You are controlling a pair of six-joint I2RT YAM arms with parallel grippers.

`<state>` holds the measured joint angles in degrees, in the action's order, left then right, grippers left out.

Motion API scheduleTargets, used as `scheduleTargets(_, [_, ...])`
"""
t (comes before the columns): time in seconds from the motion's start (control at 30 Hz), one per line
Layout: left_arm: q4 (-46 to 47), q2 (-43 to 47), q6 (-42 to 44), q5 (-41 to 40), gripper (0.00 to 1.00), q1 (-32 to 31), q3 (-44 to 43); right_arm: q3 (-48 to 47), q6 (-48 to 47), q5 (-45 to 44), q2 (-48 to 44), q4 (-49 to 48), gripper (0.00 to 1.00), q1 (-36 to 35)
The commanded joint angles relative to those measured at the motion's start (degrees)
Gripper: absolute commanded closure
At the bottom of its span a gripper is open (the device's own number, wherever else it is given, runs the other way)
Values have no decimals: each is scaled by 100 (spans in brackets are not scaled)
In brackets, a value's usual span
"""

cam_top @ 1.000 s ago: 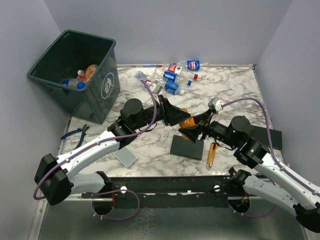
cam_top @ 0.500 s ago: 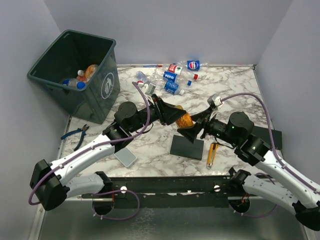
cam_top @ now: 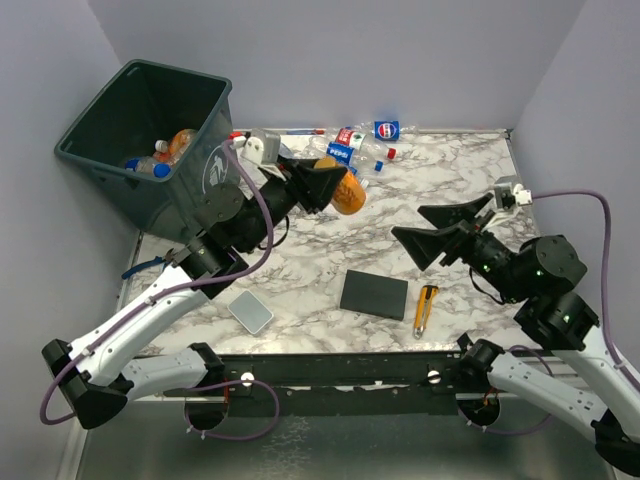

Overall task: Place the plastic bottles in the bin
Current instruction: Place the plastic bottle in the trash bin.

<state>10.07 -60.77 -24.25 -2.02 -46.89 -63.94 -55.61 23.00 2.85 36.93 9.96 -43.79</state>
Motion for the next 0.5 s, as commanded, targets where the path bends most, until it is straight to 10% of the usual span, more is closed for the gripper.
scheduleTargets(0.0, [-583,79,1069,-1297,100,-12,-586,121,-5,-1147,-310,222,0,-4])
scheduleTargets(0.47, [-31,-889,5435,-6350,100,136,-2467,1984,203,-3792,-1187,149,0,-1])
